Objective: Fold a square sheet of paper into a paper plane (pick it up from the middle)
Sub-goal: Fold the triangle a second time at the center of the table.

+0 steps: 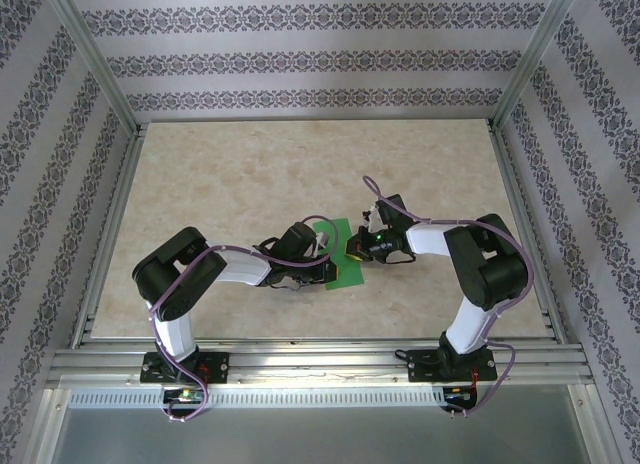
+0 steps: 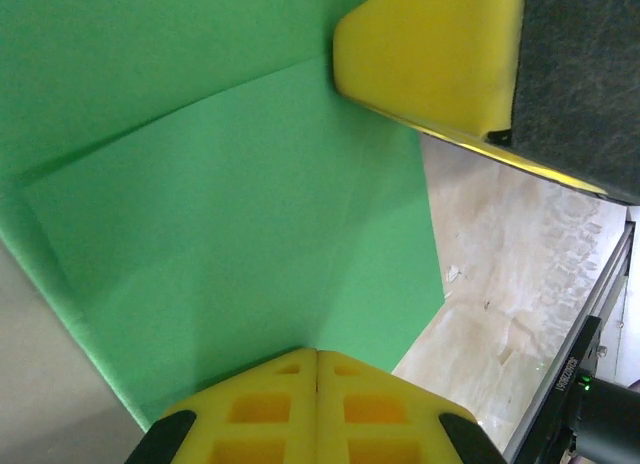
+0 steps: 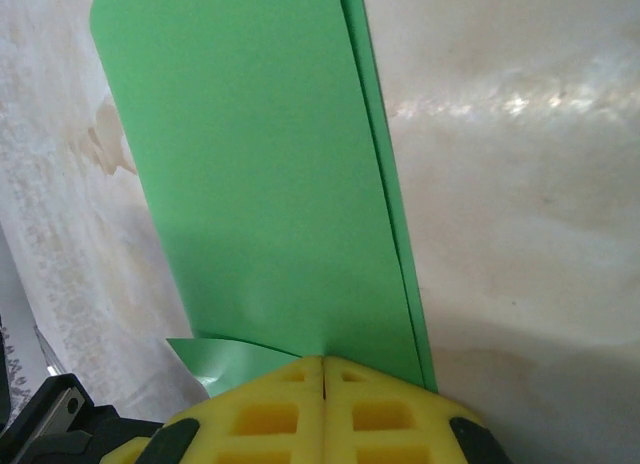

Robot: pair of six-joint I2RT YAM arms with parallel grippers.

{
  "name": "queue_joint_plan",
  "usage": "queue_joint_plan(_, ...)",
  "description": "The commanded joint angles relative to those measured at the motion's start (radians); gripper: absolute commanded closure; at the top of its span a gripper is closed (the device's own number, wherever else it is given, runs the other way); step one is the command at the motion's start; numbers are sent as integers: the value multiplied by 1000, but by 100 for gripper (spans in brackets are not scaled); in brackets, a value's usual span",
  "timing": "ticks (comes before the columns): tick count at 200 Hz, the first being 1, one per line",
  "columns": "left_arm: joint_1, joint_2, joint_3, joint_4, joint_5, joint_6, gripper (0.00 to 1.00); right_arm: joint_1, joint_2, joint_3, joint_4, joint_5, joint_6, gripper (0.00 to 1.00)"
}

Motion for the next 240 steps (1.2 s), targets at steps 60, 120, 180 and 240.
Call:
queue_joint_plan(60, 4, 5, 139, -113, -7, -23, 99, 3, 34, -45, -29, 68, -10, 100)
queue_joint_plan(120, 3, 121, 188, -141, -72, -33, 100, 5, 29, -50, -30, 73, -4, 100)
queue_joint_plan(180, 0, 69, 56, -125, -49, -63, 100, 3, 39, -56, -36, 96, -9, 100)
queue_joint_plan(240, -5, -43, -50, -165, -18, -36, 97, 2, 65, -54, -32, 95, -7, 100)
